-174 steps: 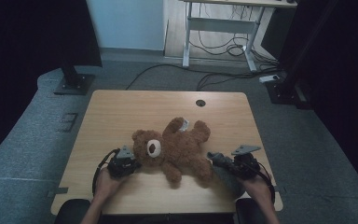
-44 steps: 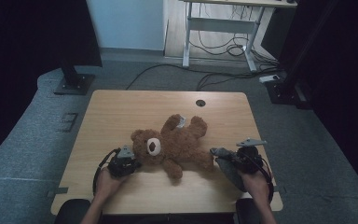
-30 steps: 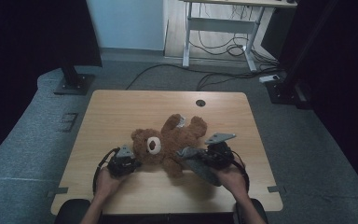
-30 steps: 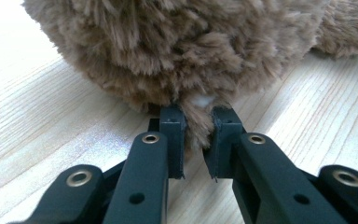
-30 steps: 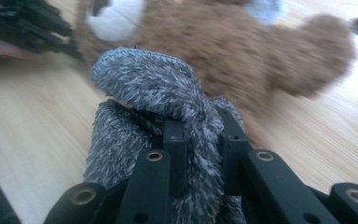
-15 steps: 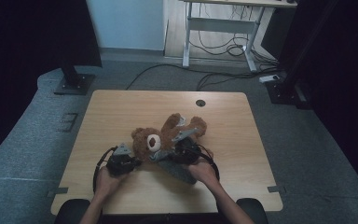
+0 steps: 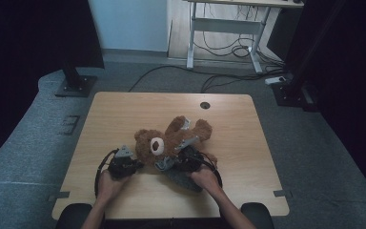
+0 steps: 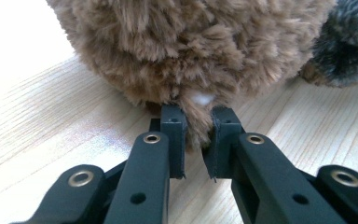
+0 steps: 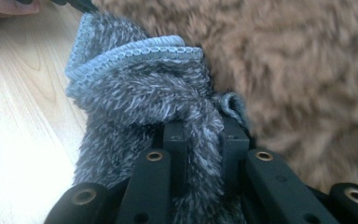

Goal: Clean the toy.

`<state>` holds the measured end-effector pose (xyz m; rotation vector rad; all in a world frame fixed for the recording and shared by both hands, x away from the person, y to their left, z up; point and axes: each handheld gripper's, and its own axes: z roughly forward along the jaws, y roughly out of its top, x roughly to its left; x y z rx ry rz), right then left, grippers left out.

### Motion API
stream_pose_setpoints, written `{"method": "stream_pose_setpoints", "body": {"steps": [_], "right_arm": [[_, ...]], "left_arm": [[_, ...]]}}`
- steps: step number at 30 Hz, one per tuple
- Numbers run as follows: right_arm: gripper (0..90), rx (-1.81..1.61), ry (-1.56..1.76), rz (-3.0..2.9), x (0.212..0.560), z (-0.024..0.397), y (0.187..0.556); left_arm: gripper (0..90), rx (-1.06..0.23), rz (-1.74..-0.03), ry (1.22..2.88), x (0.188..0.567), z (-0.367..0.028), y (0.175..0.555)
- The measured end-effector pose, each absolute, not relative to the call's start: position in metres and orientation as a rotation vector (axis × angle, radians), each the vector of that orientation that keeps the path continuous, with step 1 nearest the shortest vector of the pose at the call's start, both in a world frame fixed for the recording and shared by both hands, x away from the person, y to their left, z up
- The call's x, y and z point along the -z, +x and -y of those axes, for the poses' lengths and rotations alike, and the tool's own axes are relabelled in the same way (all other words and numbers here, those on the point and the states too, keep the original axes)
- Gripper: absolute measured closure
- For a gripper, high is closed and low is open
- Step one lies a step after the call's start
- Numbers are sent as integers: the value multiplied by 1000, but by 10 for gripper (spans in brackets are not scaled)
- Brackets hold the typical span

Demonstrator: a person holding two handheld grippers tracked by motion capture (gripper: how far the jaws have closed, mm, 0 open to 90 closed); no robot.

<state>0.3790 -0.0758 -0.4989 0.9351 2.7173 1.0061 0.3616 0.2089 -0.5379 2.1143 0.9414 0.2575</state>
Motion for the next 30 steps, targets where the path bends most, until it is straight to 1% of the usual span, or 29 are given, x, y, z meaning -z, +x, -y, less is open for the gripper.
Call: {"method": "stream_pose_setpoints", "body": {"steps": [9,19,24,26,27,28,30], "right_arm": [[772,-1032,1011,-2718,506,100,373],[771,-895,1028,-2708,515,121,358],[770,-875,1029,-2692,507,136,349],[768,-922,1038,-2675,496,142,345],[767,-978,1028,-2659,485,145,343],[767,-978,1028,-2659,485,145,343],[767,-1030,1004,-2644,471,143,342]], "left_arm": [[788,-255,-939,2123,538,-209,361],[788,-256,-938,2124,539,-208,361],[787,-256,-936,2126,539,-208,361],[786,-255,-936,2128,539,-208,361],[786,-255,-937,2128,540,-208,362],[786,-254,-937,2128,540,-208,362],[786,-253,-936,2129,540,-208,361]]}}
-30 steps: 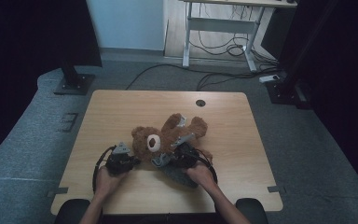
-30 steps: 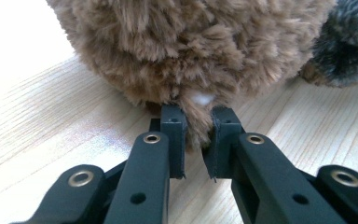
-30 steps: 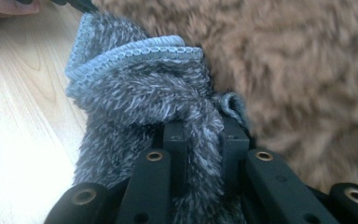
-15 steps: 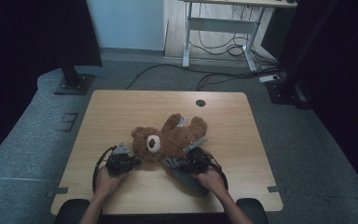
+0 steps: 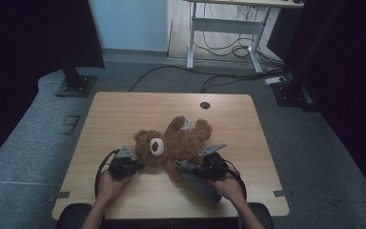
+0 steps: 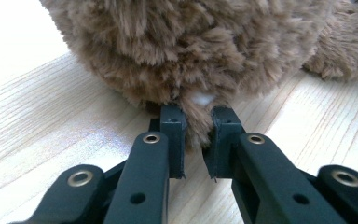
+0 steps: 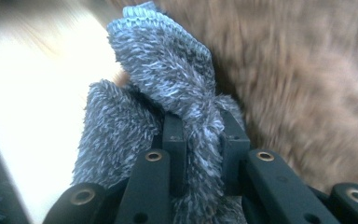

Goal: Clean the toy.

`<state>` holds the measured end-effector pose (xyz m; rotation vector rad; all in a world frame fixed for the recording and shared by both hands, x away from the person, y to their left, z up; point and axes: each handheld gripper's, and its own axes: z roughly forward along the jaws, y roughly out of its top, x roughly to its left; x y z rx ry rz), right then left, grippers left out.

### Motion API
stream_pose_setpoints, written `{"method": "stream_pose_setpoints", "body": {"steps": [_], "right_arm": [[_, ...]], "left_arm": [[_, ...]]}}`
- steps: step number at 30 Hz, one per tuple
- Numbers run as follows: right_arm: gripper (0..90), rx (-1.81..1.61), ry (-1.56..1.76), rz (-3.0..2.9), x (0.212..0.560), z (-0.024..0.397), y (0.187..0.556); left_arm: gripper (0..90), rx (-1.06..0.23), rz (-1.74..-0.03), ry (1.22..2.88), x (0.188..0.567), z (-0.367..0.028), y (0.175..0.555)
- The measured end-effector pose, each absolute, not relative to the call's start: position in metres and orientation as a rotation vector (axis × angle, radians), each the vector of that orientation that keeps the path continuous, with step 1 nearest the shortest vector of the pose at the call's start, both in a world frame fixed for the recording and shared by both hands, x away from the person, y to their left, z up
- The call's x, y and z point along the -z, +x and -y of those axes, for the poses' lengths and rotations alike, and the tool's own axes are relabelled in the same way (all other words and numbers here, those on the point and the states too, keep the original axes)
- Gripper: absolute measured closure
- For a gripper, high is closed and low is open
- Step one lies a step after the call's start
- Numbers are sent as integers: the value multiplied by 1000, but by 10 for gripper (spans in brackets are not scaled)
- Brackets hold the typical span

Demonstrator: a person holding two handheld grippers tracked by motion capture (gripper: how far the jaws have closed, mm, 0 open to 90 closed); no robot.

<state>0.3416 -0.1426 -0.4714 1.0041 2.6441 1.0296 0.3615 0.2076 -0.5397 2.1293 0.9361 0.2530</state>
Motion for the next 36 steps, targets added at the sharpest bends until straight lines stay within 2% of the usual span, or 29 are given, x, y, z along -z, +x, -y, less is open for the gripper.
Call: {"method": "stream_pose_setpoints", "body": {"steps": [4,9,12,20,28,36], "right_arm": [[767,-1088,915,-2648,451,123,342],[767,-1082,816,-2695,445,85,348],[767,-1071,769,-2735,450,57,358],[767,-931,725,-2814,474,20,373],[768,-753,745,-2832,509,13,376],[768,-778,808,-2836,516,29,374]], "left_arm": [[786,-253,-935,2130,539,-208,361],[786,-257,-927,2125,538,-208,361],[787,-248,-924,2113,538,-208,360],[794,-227,-931,2104,537,-209,361],[798,-225,-927,2105,537,-209,360],[797,-233,-927,2111,537,-209,360]]}}
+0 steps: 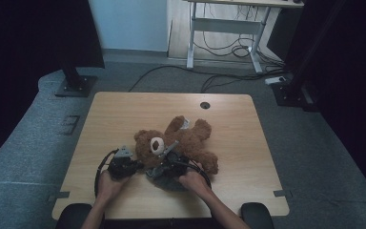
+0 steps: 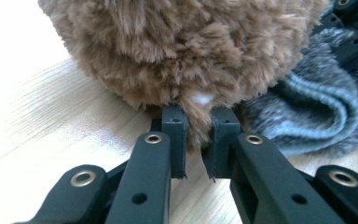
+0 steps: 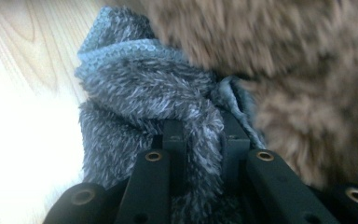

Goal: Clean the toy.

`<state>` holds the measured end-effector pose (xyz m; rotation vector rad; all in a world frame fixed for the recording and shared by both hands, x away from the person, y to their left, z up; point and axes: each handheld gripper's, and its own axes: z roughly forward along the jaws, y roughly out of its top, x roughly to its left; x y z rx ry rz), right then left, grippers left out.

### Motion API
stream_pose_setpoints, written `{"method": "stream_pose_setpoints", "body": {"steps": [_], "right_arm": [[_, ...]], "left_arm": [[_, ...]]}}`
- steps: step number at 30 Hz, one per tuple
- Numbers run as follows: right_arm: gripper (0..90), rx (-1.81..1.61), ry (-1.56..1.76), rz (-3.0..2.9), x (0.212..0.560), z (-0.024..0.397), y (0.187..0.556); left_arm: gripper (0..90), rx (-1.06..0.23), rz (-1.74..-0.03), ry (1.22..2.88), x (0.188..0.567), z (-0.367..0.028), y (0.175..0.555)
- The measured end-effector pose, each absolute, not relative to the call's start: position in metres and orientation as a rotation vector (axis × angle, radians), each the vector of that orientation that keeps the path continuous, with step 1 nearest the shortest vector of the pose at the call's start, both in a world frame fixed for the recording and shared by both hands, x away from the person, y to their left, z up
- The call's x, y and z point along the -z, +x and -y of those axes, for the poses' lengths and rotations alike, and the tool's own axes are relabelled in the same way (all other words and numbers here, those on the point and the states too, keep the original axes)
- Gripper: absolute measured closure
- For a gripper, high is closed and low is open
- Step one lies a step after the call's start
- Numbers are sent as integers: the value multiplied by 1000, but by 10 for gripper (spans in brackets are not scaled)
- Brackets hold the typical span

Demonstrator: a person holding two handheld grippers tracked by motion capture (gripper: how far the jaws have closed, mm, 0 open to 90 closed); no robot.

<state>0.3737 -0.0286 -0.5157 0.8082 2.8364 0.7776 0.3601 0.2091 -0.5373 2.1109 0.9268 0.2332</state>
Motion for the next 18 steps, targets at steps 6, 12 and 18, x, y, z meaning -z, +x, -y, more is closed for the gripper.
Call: {"method": "stream_pose_setpoints", "body": {"steps": [6,12,18], "right_arm": [[768,-823,856,-2842,518,51,367],[768,-818,878,-2843,518,73,357],[767,-792,932,-2817,516,107,345]], "left_arm": [[797,-232,-926,2112,538,-209,360],[796,-230,-926,2113,538,-209,360],[793,-222,-927,2117,539,-210,361]]}}
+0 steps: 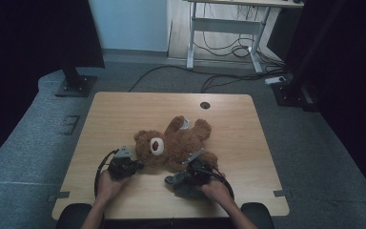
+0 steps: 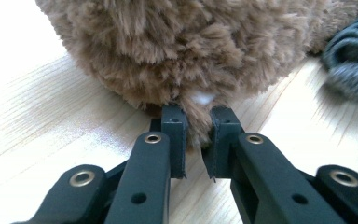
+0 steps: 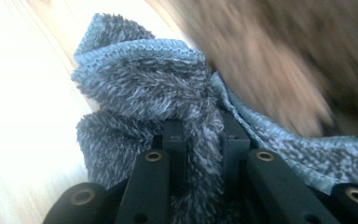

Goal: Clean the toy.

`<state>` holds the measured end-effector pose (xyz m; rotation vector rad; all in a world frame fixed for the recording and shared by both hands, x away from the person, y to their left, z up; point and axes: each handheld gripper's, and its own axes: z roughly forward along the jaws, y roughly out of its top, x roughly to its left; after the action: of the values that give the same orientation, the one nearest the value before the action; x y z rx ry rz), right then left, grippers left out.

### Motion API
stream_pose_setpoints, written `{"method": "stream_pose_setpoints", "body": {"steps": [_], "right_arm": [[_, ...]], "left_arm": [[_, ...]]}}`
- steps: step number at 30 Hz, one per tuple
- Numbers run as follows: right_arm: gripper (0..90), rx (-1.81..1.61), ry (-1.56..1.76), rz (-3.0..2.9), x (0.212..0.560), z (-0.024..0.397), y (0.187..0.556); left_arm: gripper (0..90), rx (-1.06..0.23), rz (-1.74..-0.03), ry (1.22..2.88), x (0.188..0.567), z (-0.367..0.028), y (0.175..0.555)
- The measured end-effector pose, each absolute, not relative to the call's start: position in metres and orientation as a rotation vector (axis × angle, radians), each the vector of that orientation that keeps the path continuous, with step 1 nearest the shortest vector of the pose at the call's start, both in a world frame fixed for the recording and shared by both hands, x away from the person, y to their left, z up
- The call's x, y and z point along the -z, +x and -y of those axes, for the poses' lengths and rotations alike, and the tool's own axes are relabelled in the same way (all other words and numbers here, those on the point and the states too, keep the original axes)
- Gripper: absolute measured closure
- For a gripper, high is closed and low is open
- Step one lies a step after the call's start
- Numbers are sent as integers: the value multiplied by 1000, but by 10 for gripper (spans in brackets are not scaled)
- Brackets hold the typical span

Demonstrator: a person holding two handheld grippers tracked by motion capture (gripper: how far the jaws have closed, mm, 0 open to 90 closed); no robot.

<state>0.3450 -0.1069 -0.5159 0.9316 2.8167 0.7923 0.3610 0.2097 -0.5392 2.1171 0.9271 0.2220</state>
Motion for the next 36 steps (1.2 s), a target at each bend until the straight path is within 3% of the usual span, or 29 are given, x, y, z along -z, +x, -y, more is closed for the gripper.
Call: {"method": "stream_pose_setpoints", "body": {"steps": [6,17,29,36], "right_arm": [[766,-808,974,-2790,505,131,337],[765,-957,858,-2745,452,116,338],[765,-1064,860,-2625,399,108,376],[765,-1006,866,-2587,387,94,411]], "left_arm": [[790,-227,-918,2131,540,-209,361],[789,-235,-915,2139,540,-208,360],[788,-242,-911,2146,540,-207,360],[788,-241,-909,2148,540,-207,360]]}}
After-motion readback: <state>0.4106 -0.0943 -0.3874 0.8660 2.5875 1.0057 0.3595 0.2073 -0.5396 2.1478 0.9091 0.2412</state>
